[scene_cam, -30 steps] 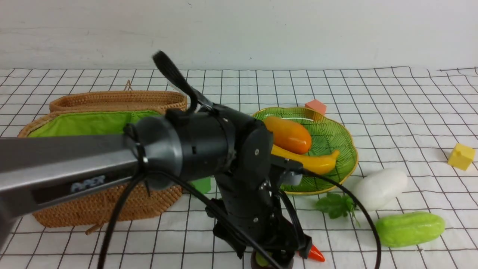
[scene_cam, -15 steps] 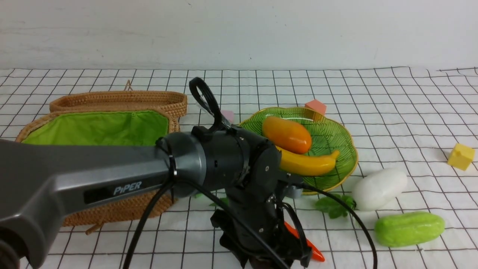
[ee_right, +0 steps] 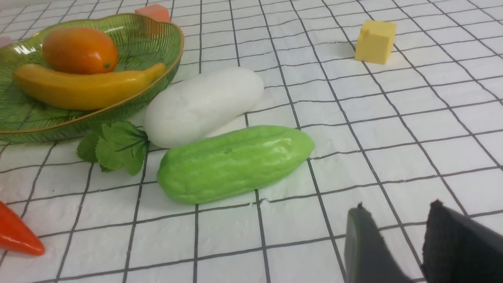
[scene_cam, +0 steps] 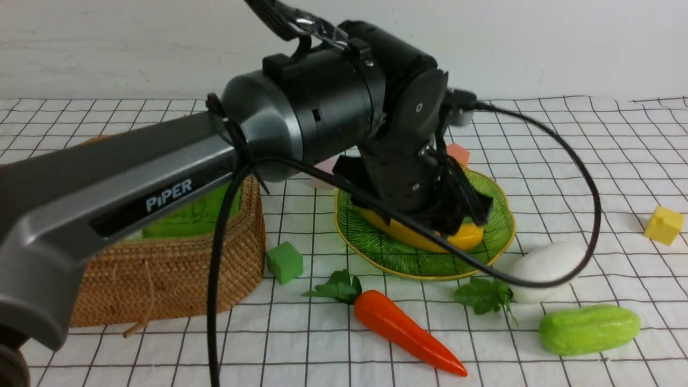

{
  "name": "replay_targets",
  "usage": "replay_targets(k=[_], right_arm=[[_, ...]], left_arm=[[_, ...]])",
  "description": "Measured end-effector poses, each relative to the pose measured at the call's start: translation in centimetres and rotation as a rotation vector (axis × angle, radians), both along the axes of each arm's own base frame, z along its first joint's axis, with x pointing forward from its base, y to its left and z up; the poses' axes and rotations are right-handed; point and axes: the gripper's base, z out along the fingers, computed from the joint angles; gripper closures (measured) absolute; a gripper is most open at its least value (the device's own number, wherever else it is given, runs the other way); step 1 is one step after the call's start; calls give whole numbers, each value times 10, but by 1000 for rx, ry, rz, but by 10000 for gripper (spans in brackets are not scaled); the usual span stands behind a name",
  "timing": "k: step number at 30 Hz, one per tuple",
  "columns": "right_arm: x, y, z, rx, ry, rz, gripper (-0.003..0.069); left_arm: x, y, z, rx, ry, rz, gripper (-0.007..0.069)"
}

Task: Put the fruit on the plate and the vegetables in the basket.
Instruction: Grab a mangosteen with your left arm and put it on the plate on the right, then take a chayote with your right arm and place it on the basket on the left.

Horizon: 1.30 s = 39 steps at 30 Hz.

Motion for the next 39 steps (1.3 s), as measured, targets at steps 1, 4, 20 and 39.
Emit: replay_targets(k=[1, 4, 20, 39], right_arm=[[0, 0, 0, 0, 0, 0, 416], [0, 0, 0, 0, 0, 0, 416], [0, 0, 0, 0, 0, 0, 416], [0, 0, 0, 0, 0, 0, 416]], left_arm=[[4, -1, -1, -5, -25, 22, 105], [15, -6, -24, 16, -21, 81, 105], [24, -15, -79, 117, 79, 113, -46], [-134, 158, 216, -167, -340, 108, 634]])
